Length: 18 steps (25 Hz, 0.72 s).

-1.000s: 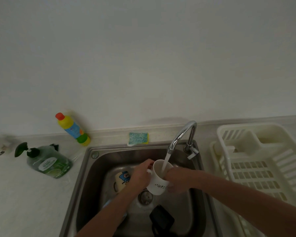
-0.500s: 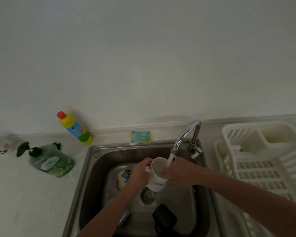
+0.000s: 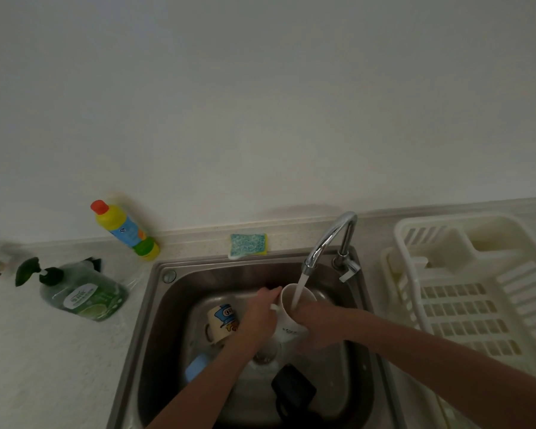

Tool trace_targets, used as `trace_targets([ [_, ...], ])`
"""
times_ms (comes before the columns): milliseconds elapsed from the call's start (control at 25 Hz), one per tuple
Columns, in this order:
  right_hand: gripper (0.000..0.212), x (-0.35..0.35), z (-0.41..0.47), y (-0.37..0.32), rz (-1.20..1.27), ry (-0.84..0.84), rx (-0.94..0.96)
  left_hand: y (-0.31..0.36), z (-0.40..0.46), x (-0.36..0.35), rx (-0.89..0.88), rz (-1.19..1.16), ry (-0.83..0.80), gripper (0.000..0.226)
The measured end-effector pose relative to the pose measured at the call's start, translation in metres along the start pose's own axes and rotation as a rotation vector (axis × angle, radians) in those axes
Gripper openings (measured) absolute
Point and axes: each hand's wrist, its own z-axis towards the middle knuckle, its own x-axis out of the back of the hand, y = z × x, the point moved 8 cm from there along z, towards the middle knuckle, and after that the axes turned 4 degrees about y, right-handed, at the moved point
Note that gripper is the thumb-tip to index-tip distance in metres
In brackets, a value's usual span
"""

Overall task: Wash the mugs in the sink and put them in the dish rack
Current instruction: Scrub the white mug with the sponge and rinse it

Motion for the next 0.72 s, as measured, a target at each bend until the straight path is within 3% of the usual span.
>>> trace_targets([
  [80,0.070,0.013,0.003,0.010,-0.062,0.111,-0.016,-0.002,0.001,0.001,0.023,-0.037,0.007,0.038],
  [200,0.064,-0.008,-0.001,0.002,-0.154,-0.057,0.024,-0.002,0.001,0.002,0.032,-0.028,0.008,0.036],
  [240,0.065,-0.011,-0.002,-0.003,-0.145,-0.040,0.049,0.000,0.000,0.000,0.021,-0.016,-0.004,0.034],
  [360,0.066,0.001,0.005,0.012,0.008,0.153,-0.013,0.000,0.000,0.000,0.020,-0.040,0.011,0.032],
  [480,0.054,-0.009,-0.002,0.007,-0.054,-0.003,-0.025,0.004,-0.001,0.002,-0.003,-0.003,0.016,0.032],
  [640,0.064,0.010,-0.005,0.006,0.091,0.161,-0.040,0.007,0.000,0.002,-0.021,-0.010,0.007,0.033],
  [720,0.062,0.000,-0.007,0.010,0.013,0.064,-0.041,0.006,0.001,0.003,-0.012,-0.010,0.006,0.036],
])
